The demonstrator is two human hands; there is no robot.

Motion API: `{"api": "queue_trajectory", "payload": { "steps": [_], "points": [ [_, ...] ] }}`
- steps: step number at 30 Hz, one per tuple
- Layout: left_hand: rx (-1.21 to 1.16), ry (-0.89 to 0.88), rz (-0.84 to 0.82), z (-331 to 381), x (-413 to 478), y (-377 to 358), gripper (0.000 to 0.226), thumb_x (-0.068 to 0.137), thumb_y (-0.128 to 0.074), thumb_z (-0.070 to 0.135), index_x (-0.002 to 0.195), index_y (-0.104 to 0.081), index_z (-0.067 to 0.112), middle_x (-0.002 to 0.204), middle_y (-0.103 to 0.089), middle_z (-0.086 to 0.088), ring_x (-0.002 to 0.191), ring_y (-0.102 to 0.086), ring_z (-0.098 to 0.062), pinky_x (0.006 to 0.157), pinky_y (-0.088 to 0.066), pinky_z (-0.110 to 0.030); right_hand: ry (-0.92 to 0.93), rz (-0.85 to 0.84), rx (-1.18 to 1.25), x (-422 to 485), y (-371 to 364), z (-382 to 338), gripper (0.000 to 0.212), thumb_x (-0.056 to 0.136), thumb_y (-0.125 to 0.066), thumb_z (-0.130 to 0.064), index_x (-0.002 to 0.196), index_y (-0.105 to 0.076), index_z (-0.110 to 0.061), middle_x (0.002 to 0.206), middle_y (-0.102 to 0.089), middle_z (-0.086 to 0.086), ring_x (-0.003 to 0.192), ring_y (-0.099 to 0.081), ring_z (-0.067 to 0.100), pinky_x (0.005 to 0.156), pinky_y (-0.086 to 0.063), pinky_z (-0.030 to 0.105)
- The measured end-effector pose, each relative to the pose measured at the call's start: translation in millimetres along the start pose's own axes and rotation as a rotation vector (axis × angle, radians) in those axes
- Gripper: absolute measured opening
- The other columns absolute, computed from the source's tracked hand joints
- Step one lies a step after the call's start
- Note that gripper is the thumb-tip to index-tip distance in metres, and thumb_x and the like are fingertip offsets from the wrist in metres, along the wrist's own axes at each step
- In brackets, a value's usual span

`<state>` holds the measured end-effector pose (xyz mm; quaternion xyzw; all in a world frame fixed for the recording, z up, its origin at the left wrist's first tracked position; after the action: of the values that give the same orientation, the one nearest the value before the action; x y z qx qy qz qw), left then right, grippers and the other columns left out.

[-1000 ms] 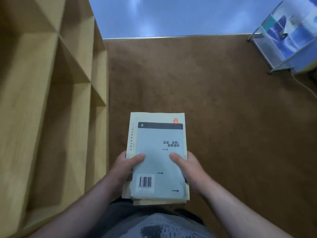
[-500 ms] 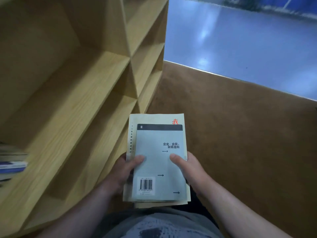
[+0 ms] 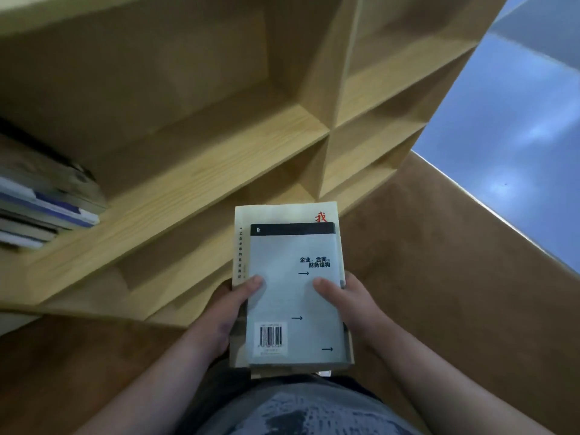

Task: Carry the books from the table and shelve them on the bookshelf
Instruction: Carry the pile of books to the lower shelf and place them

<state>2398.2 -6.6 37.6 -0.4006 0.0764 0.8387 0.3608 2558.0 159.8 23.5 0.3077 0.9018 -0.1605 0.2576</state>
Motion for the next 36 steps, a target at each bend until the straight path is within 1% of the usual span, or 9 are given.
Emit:
{"api": "queue_trajectory", "payload": {
  "steps": [3,8,13,17,23,26,30,33,36],
  "points": [
    [-0.059,-0.028,0.113,-1.6,-5.0,2.3,0.039,0.075,-0.072,0.039,0.104,-0.068,0.014,0.088,-0.08,-0.008,0.08,-0.074,-0.028,0.075,-0.057,-0.039,-0.033,-0.089,-0.106,17.7,-2.1,-12.8,0.08,0.064,-0.084,-0.057,0.126,-0.064,-0.009,0.116,-0.076,0.013,0.101,-0.076,0.032,0.087,-0.061,0.052],
    [-0.176,-0.015,0.248,6.8,-8.3,22.8,0.041,0.073,-0.084,0.033,0.105,-0.068,0.012,0.091,-0.08,-0.01,0.088,-0.072,-0.035,0.092,-0.053,-0.054,-0.086,-0.223,-0.147,47.6,-28.2,-33.5,0.073,0.069,-0.082,-0.046,0.128,-0.062,-0.007,0.117,-0.075,0.016,0.102,-0.075,0.036,0.088,-0.061,0.056],
    [-0.218,-0.174,0.263,27.2,-7.4,57.8,0.081,0.049,-0.094,0.052,0.114,-0.064,0.014,0.106,-0.076,-0.014,0.101,-0.072,-0.038,0.095,-0.052,-0.064,-0.115,-0.258,-0.24,87.9,-66.7,-66.9,0.078,0.06,-0.088,-0.039,0.128,-0.062,-0.011,0.115,-0.076,0.011,0.093,-0.078,0.027,0.073,-0.064,0.041],
    [-0.232,-0.258,0.282,48.6,-0.4,88.7,0.09,0.04,-0.094,0.059,0.113,-0.065,0.015,0.107,-0.076,-0.014,0.1,-0.074,-0.035,0.09,-0.054,-0.065,-0.074,-0.355,-0.322,118.3,-99.8,-108.7,0.073,0.064,-0.089,-0.041,0.128,-0.06,-0.022,0.119,-0.076,0.005,0.099,-0.077,0.027,0.086,-0.061,0.055],
    [-0.221,-0.371,0.415,89.2,9.8,123.2,0.08,0.045,-0.087,0.038,0.119,-0.063,0.017,0.112,-0.076,-0.006,0.107,-0.071,-0.03,0.089,-0.058,-0.055,0.052,-0.674,-0.559,155.4,-148.2,-184.8,0.055,0.078,-0.081,-0.021,0.129,-0.059,-0.021,0.121,-0.075,-0.001,0.109,-0.073,0.019,0.088,-0.062,0.041],
    [-0.197,-0.421,0.487,110.0,12.6,134.2,0.085,0.042,-0.089,0.034,0.121,-0.061,0.017,0.114,-0.075,-0.003,0.107,-0.071,-0.025,0.088,-0.059,-0.05,0.081,-0.732,-0.657,183.1,-171.0,-215.3,0.073,0.071,-0.088,-0.013,0.134,-0.054,-0.023,0.123,-0.074,0.0,0.113,-0.071,0.02,0.095,-0.059,0.046],
    [-0.144,-0.491,0.59,135.7,22.8,145.1,0.078,0.053,-0.092,0.015,0.124,-0.061,0.014,0.117,-0.074,-0.002,0.108,-0.071,-0.023,0.078,-0.062,-0.042,0.11,-0.781,-0.834,218.7,-199.1,-252.0,0.056,0.076,-0.081,0.003,0.122,-0.063,-0.022,0.1,-0.079,-0.015,0.092,-0.073,-0.002,0.083,-0.06,0.024],
    [-0.195,-0.506,0.663,148.7,31.6,148.9,0.075,0.064,-0.087,-0.003,0.13,-0.055,0.015,0.12,-0.07,-0.003,0.111,-0.068,-0.026,0.075,-0.063,-0.04,0.079,-0.782,-0.862,242.0,-213.1,-267.4,0.041,0.077,-0.078,0.008,0.106,-0.071,-0.021,0.102,-0.078,-0.01,0.097,-0.071,0.005,0.103,-0.052,0.034],
    [-0.222,-0.531,0.736,158.6,41.1,153.4,0.092,0.051,-0.094,0.007,0.132,-0.052,0.017,0.124,-0.067,-0.005,0.114,-0.065,-0.027,0.08,-0.062,-0.05,0.079,-0.841,-0.854,260.7,-223.3,-275.8,0.056,0.068,-0.083,0.007,0.116,-0.07,-0.019,0.122,-0.075,0.001,0.119,-0.066,0.019,0.109,-0.045,0.039]
  ]
}}
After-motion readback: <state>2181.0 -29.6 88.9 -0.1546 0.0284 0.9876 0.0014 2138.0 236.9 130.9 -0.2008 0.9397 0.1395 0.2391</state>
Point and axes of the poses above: each hand's wrist, its own x-axis towards the middle knuckle, its own y-axis out of the back of the hand, z = x × y, the point moved 1 cm from there along x, towards the middle knuckle
